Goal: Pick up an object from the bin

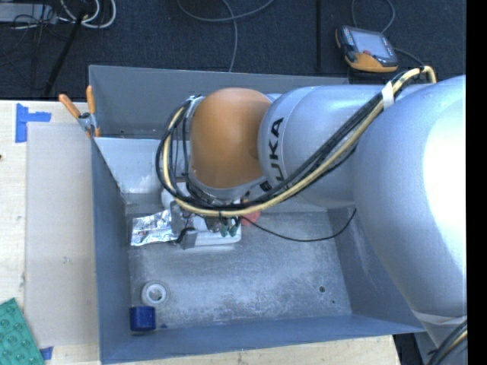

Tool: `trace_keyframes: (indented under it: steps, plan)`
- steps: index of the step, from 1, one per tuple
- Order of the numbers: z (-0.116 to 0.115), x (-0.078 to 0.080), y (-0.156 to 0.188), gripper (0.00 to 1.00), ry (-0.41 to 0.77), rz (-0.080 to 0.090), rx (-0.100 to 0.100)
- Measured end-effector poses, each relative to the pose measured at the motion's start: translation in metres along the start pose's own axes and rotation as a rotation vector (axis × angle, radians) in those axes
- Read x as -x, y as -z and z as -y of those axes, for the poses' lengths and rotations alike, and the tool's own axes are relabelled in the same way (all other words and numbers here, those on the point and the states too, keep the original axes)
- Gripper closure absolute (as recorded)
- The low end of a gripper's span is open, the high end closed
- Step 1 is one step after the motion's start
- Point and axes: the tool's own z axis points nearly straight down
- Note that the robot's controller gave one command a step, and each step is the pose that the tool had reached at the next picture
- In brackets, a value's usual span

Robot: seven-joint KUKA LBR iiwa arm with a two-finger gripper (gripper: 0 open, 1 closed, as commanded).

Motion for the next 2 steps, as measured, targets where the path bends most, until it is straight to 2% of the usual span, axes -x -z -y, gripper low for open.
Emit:
trace_keyframes:
  steps: [1,2]
  plan:
    - [-0.051,-0.022,0.047,1.00,-0.061,-0.003,0.003]
    - [-0.047,-0.054,0.118,1.00,-0.074,-0.001,0.001]
